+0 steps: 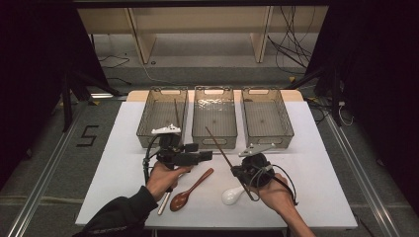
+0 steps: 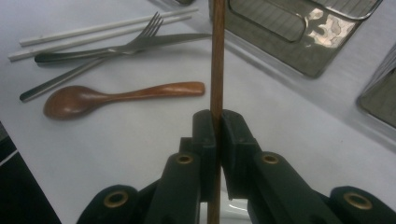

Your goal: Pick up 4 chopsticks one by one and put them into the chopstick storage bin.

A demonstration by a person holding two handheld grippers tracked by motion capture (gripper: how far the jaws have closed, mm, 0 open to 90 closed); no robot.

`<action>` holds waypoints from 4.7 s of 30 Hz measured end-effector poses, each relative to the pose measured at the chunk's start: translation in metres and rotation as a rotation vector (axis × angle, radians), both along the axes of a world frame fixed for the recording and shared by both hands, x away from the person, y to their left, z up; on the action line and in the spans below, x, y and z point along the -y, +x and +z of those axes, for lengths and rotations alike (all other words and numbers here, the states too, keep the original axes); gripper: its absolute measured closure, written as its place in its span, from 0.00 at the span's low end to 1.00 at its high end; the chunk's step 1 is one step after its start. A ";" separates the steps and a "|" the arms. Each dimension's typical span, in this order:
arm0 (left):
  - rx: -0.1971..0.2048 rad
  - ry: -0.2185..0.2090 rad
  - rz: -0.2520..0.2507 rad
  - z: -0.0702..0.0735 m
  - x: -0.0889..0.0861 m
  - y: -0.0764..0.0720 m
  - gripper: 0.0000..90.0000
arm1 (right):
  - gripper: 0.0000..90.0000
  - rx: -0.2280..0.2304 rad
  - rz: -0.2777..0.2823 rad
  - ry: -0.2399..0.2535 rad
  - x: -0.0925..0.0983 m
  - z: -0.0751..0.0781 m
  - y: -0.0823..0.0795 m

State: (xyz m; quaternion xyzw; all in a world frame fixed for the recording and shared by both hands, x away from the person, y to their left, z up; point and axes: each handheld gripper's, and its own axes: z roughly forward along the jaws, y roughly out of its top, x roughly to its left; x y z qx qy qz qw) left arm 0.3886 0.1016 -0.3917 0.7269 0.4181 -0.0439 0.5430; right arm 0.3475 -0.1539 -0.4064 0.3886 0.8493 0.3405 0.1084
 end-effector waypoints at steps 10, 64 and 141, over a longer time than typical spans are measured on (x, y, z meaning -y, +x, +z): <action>-0.009 0.022 -0.026 -0.006 0.021 0.006 0.30 | 0.95 0.025 0.003 0.028 0.003 0.003 -0.003; -0.066 -0.111 -0.113 -0.006 0.019 0.011 0.94 | 0.82 0.089 0.048 0.151 -0.001 0.010 -0.010; -0.089 0.154 0.293 0.032 -0.128 0.138 0.93 | 0.35 0.021 0.029 0.118 0.014 0.004 -0.004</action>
